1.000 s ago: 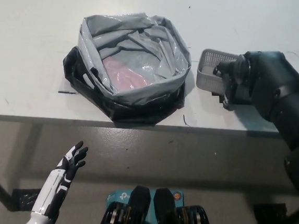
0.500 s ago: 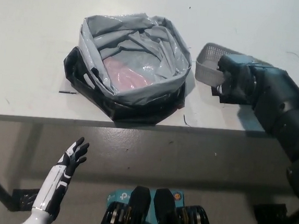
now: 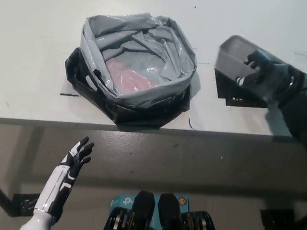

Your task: Use the right hand to pick up a small rectangular container and put it into a plastic bag and lift the bag

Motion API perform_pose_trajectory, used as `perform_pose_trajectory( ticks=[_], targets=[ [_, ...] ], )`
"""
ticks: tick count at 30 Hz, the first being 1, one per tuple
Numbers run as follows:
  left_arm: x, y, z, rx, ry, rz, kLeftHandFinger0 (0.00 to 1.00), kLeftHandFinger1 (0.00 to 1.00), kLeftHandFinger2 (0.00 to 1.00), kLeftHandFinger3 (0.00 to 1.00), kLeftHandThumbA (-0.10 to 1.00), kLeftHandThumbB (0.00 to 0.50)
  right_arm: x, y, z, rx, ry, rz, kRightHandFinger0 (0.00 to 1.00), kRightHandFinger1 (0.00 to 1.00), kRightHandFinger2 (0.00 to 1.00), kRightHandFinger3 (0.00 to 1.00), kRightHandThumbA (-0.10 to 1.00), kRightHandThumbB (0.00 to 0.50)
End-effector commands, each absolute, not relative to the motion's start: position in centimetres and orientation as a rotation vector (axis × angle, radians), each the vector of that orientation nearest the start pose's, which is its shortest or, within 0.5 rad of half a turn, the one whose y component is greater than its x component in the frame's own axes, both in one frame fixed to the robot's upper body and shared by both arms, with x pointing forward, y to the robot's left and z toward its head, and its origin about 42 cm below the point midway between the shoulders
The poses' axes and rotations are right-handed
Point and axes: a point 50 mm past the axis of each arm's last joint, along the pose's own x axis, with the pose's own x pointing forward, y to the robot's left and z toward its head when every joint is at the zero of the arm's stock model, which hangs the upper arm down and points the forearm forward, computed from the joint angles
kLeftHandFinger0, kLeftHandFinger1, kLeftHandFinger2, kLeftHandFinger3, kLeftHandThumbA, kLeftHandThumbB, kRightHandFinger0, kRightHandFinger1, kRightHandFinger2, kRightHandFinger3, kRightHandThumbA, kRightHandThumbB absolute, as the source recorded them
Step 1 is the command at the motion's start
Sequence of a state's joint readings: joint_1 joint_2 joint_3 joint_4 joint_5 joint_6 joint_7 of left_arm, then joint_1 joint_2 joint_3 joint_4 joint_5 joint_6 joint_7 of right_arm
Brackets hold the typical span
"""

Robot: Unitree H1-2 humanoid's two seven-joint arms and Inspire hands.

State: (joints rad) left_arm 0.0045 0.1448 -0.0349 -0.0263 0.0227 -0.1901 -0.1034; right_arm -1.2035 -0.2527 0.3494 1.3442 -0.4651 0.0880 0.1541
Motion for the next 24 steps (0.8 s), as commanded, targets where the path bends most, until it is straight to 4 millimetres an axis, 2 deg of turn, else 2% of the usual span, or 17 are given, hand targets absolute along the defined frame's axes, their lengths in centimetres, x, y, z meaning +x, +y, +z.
perform_pose_trajectory(
  ticks=[1, 3, 4, 5, 6, 8, 9, 12, 14, 18, 19, 22, 24],
  targets=[
    [28.6, 24.4, 12.9, 0.194, -0.261, -0.174, 1.00, 1.00, 1.00, 1.00, 0.98, 0.087, 59.6, -24.8, 31.7, -0.733, 0.362, 0.138, 0.00, 0.25, 0.59, 0.74, -0.08, 0.181],
    [28.6, 24.4, 12.9, 0.196, -0.263, -0.174, 0.97, 1.00, 1.00, 1.00, 0.98, 0.085, 59.6, -25.2, 32.1, -0.623, 0.392, 0.135, 0.00, 0.22, 0.62, 0.82, -0.08, 0.172],
    [28.7, 24.4, 12.9, 0.198, -0.264, -0.174, 0.96, 1.00, 1.00, 1.00, 0.98, 0.086, 59.6, -25.5, 32.2, -0.535, 0.411, 0.135, 0.00, 0.21, 0.61, 0.89, -0.10, 0.166],
    [28.7, 24.4, 12.9, 0.202, -0.264, -0.173, 0.94, 1.00, 1.00, 1.00, 0.98, 0.093, 59.5, -25.9, 32.4, -0.424, 0.423, 0.140, 0.00, 0.15, 0.57, 0.84, -0.10, 0.169],
    [28.7, 24.4, 12.9, 0.202, -0.263, -0.173, 0.94, 1.00, 1.00, 1.00, 0.98, 0.093, 59.5, -26.0, 32.5, -0.394, 0.426, 0.141, 0.00, 0.15, 0.58, 0.80, -0.10, 0.170],
    [28.7, 24.5, 12.8, 0.204, -0.263, -0.173, 0.92, 1.00, 1.00, 1.00, 0.99, 0.106, 59.5, -26.3, 32.7, -0.346, 0.427, 0.146, 0.00, 0.14, 0.60, 0.63, -0.10, 0.163],
    [28.7, 24.5, 12.8, 0.205, -0.263, -0.173, 0.92, 1.00, 1.00, 1.00, 0.99, 0.105, 59.5, -26.4, 32.9, -0.320, 0.427, 0.151, 0.00, 0.13, 0.62, 0.63, -0.10, 0.163],
    [28.7, 24.5, 12.8, 0.203, -0.261, -0.174, 0.92, 1.00, 1.00, 1.00, 0.99, 0.104, 59.5, -26.4, 33.1, -0.291, 0.433, 0.148, 0.00, 0.13, 0.62, 0.66, -0.10, 0.159],
    [28.7, 24.4, 12.9, 0.204, -0.261, -0.174, 0.89, 1.00, 1.00, 1.00, 0.99, 0.104, 59.5, -26.8, 33.9, -0.181, 0.431, 0.161, 0.00, 0.15, 0.67, 0.76, -0.10, 0.135],
    [28.8, 24.6, 12.9, 0.201, -0.256, -0.176, 0.89, 1.00, 1.00, 1.00, 0.98, 0.108, 59.5, -27.4, 34.6, -0.034, 0.422, 0.149, 0.00, 0.16, 0.69, 0.75, -0.10, 0.153],
    [28.8, 24.6, 12.9, 0.198, -0.255, -0.179, 0.89, 1.00, 1.00, 1.00, 0.98, 0.113, 59.6, -27.6, 35.0, 0.028, 0.401, 0.152, 0.00, 0.15, 0.68, 0.74, -0.10, 0.130],
    [28.7, 24.5, 12.9, 0.197, -0.252, -0.181, 0.89, 1.00, 1.00, 1.00, 0.98, 0.116, 59.5, -28.0, 35.5, 0.217, 0.390, 0.146, 0.00, 0.14, 0.67, 0.79, -0.10, 0.129],
    [28.7, 24.6, 12.9, 0.194, -0.253, -0.180, 0.88, 1.00, 1.00, 1.00, 0.98, 0.116, 59.5, -28.3, 35.8, 0.341, 0.366, 0.153, 0.00, 0.13, 0.64, 0.54, -0.10, 0.132]
  ],
)
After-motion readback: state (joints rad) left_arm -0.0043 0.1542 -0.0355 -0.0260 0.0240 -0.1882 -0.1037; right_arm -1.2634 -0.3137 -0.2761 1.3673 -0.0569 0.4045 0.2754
